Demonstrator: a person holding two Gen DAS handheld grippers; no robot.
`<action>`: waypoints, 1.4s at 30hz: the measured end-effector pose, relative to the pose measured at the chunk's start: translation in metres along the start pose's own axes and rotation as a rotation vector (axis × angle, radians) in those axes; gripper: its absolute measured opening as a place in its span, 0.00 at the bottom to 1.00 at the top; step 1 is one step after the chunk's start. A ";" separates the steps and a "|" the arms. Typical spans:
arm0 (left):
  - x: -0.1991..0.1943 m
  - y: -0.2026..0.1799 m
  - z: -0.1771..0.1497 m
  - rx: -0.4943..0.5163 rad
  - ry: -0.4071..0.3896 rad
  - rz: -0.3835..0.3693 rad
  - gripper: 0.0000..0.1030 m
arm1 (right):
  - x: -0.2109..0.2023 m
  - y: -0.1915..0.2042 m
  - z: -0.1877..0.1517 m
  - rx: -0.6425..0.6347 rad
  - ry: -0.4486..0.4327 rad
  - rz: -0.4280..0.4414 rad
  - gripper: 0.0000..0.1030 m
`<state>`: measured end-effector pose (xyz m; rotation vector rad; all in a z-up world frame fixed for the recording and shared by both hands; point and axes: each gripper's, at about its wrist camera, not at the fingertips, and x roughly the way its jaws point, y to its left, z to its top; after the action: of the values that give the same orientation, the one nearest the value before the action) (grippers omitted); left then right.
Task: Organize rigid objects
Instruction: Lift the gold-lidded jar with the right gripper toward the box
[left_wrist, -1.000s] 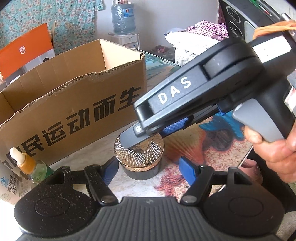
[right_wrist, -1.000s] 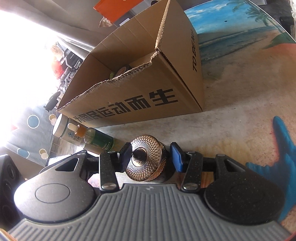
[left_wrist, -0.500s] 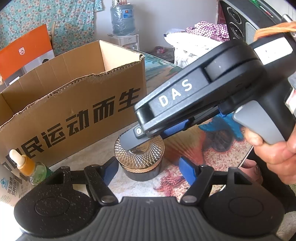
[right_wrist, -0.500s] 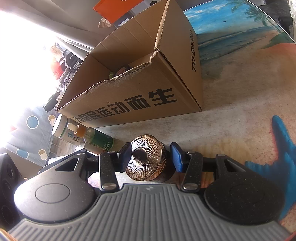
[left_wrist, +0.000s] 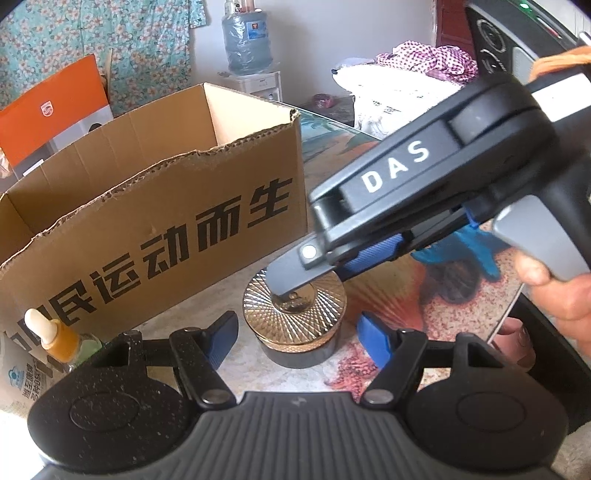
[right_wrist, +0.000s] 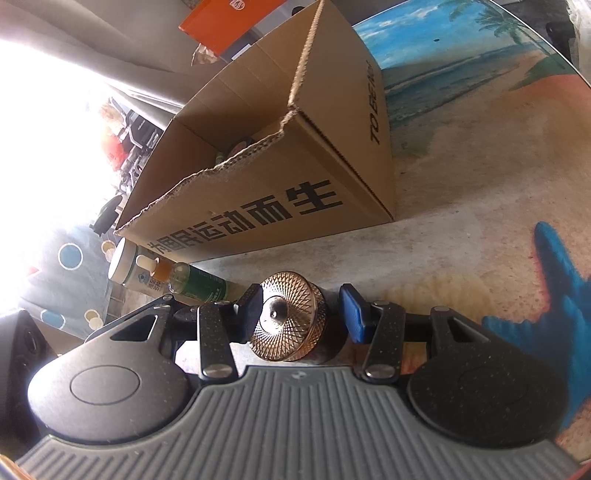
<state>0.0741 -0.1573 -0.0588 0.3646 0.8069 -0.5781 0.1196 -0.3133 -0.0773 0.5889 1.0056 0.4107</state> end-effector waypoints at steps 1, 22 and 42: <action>0.001 0.001 0.001 0.002 0.000 0.002 0.70 | 0.000 -0.001 0.000 0.007 0.000 0.002 0.44; 0.027 0.005 0.018 -0.034 0.074 0.002 0.57 | 0.005 -0.007 -0.005 0.054 0.015 0.033 0.45; 0.018 0.008 0.019 -0.068 0.070 0.005 0.55 | 0.000 -0.001 -0.010 0.044 0.002 0.018 0.43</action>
<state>0.0998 -0.1664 -0.0594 0.3262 0.8904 -0.5343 0.1112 -0.3117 -0.0821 0.6377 1.0140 0.4057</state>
